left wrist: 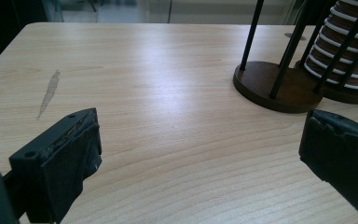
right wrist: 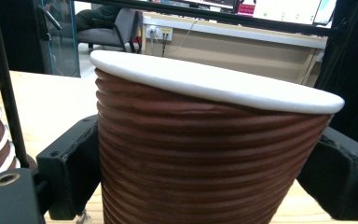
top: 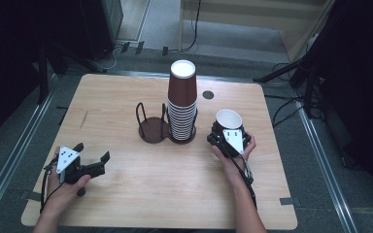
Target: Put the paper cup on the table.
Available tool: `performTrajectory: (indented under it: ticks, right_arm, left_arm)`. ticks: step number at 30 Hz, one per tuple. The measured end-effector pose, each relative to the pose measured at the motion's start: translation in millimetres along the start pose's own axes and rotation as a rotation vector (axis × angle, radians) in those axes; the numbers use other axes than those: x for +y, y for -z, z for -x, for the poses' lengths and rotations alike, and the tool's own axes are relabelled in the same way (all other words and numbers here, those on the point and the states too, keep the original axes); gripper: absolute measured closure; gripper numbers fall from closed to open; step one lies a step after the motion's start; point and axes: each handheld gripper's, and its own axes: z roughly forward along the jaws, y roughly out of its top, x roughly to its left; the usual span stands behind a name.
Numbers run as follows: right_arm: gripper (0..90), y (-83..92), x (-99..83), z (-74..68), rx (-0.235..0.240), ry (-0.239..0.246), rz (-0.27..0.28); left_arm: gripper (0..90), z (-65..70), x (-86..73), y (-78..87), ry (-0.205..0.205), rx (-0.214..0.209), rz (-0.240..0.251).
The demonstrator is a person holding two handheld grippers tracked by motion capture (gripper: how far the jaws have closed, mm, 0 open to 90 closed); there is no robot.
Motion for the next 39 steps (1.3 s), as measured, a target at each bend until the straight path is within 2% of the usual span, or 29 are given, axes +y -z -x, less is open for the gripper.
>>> performTrajectory:
  ticks: [10,17,20,22,25,27,33,39]
  right_arm:
    - [9.0,1.4,-1.5,1.3,0.002,-0.007,-0.009]
    - [9.4,2.4,-3.4,5.8,-0.005,-0.030,-0.030]
    - [9.1,2.4,-3.0,7.6,0.004,-0.033,-0.035]
    - [5.5,2.8,-1.7,8.4,0.021,-0.041,-0.041]
    - [0.0,4.1,2.0,9.1,0.076,-0.053,-0.066]
    - [0.0,5.4,4.9,8.5,0.087,-0.048,-0.061]
    - [0.0,9.1,11.3,11.2,0.094,-0.064,-0.071]
    - [0.0,15.0,16.2,20.5,0.097,-0.086,-0.068]
  left_arm:
    - [0.0,1.0,-0.3,-0.5,-0.001,-0.002,-0.004]
    - [0.0,1.0,-0.5,-0.7,-0.001,-0.003,-0.006]
    - [0.0,1.0,-0.4,-0.6,0.000,-0.004,-0.004]
    - [0.0,0.8,-0.4,-0.6,-0.001,-0.003,-0.004]
    - [0.0,0.6,-0.5,-0.6,-0.001,-0.002,-0.004]
    - [0.0,0.7,-0.5,-0.7,0.000,-0.003,-0.004]
    - [0.0,0.0,-1.3,-0.9,0.003,-0.001,-0.008]
    - [0.0,-0.2,-2.4,-2.0,0.002,0.001,-0.016]
